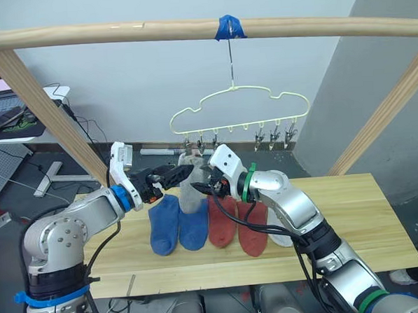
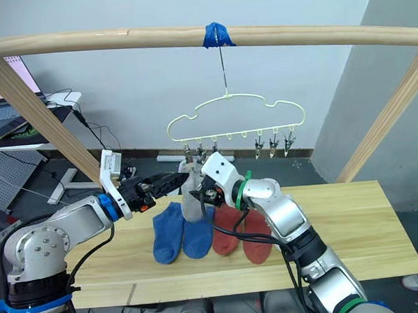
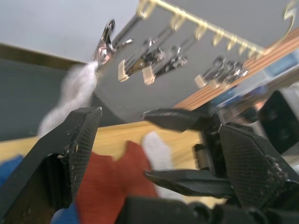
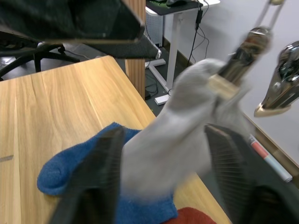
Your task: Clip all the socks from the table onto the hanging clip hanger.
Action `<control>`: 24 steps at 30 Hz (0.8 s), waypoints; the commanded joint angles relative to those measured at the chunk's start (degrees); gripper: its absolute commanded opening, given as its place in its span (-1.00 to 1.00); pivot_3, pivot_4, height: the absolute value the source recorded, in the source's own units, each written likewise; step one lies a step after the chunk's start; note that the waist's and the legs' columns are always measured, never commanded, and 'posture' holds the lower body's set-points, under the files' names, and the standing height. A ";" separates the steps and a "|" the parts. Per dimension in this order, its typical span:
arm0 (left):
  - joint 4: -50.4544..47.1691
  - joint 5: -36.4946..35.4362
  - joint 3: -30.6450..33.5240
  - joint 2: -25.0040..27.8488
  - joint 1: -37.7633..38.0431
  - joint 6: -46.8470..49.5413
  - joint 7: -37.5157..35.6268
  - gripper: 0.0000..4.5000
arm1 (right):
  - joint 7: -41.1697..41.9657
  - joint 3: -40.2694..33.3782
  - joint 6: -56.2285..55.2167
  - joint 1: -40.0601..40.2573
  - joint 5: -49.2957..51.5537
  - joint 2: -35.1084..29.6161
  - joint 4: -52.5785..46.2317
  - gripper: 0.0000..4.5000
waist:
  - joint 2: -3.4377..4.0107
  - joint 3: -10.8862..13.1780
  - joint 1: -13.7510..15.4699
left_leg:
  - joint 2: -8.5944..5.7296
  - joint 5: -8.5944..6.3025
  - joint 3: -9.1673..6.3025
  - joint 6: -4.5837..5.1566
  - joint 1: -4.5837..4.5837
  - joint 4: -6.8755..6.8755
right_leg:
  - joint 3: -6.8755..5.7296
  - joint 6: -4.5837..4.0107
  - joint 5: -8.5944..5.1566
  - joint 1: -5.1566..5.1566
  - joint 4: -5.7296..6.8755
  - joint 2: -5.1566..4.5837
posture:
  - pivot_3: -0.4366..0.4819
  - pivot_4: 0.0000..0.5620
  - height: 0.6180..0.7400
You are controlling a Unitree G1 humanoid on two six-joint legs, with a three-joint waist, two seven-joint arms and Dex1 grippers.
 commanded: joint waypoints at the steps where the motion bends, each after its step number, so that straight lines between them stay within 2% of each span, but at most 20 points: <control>1: -4.48 6.58 -3.77 0.73 -0.52 -7.21 -2.71 1.00 | 0.69 -2.85 -1.16 1.83 0.14 -3.67 -3.51 0.92 | 0.00 0.00 0.39 | 0.00 0.00 0.01 0.00 -0.02 0.00 | 0.00 -0.01 -0.01 0.00 -0.01 0.00 | -0.13 -0.56 1.00; 2: -4.86 9.53 -5.33 0.86 -0.08 -9.81 -3.16 1.00 | 0.82 -4.15 -0.57 2.87 0.93 -4.90 -4.99 0.99 | 0.00 0.00 0.61 | 0.00 0.00 0.00 -0.01 -0.07 0.00 | -0.01 -0.01 0.00 -0.01 -0.04 -0.01 | -0.14 -0.55 1.00; 6: -4.95 15.45 -7.98 -0.35 1.58 -15.86 -4.04 1.00 | 2.48 -8.70 1.38 6.01 5.35 -8.05 -10.88 0.99 | 0.00 0.00 0.73 | -0.03 -0.01 0.04 -0.01 -0.31 0.00 | 0.01 0.05 0.03 -0.19 -0.07 -0.07 | -0.15 -0.55 1.00; 9: -4.94 20.80 -9.96 -2.17 2.99 -21.80 -3.73 1.00 | 4.72 -16.91 5.58 9.13 14.05 -10.44 -19.00 0.99 | 0.02 0.01 0.45 | -0.01 -0.01 0.02 -0.01 -0.36 0.00 | -0.01 0.07 0.04 -0.27 -0.03 -0.05 | -0.18 -0.54 1.00; 11: -4.50 23.18 -10.42 -3.79 3.48 -25.12 -3.30 1.00 | 6.84 -19.55 7.24 10.54 17.86 -12.98 -23.23 0.99 | 0.03 0.02 0.48 | 0.00 -0.01 0.00 0.00 -0.39 0.00 | -0.02 0.06 0.03 -0.27 -0.02 -0.03 | -0.21 -0.52 1.00; 14: -2.85 28.30 -12.23 -7.16 3.88 -32.07 -2.48 0.74 | 7.58 -22.27 10.18 11.79 21.80 -16.83 -28.38 1.00 | 0.02 0.02 0.48 | -0.02 -0.01 0.03 0.00 -0.39 0.02 | 0.00 0.04 0.01 -0.25 -0.07 -0.05 | -0.24 -0.51 1.00; 17: -0.34 32.52 -13.81 -10.37 2.59 -35.95 -0.64 0.32 | 6.85 -23.25 11.56 11.62 24.33 -17.78 -30.10 1.00 | 0.02 0.03 0.35 | -0.02 -0.01 0.06 0.00 -0.34 0.04 | 0.01 -0.02 -0.02 -0.23 -0.04 -0.05 | -0.25 -0.51 1.00; 18: 0.46 33.17 -13.83 -11.49 2.12 -36.59 -0.02 0.12 | 6.53 -23.27 11.69 11.47 24.89 -17.86 -30.30 1.00 | 0.02 0.03 0.34 | -0.02 0.00 0.06 0.01 -0.31 0.05 | 0.01 -0.05 -0.03 -0.21 -0.01 -0.04 | -0.25 -0.51 1.00; 19: 1.40 34.24 -14.23 -12.56 1.54 -37.83 0.47 0.05 | 6.31 -23.38 11.83 11.32 25.55 -17.84 -30.53 1.00 | 0.02 0.03 0.32 | -0.01 0.00 0.05 0.01 -0.31 0.07 | 0.01 -0.04 -0.02 -0.21 0.00 -0.02 | -0.25 -0.51 1.00; 24: 6.41 39.94 -15.25 -15.57 -0.64 -43.65 2.40 0.05 | 4.87 -23.30 12.28 10.25 28.63 -16.96 -32.18 1.00 | 0.02 0.03 0.26 | -0.02 0.00 0.06 0.01 -0.35 0.09 | 0.02 0.11 0.06 -0.20 -0.03 -0.02 | -0.30 -0.51 1.00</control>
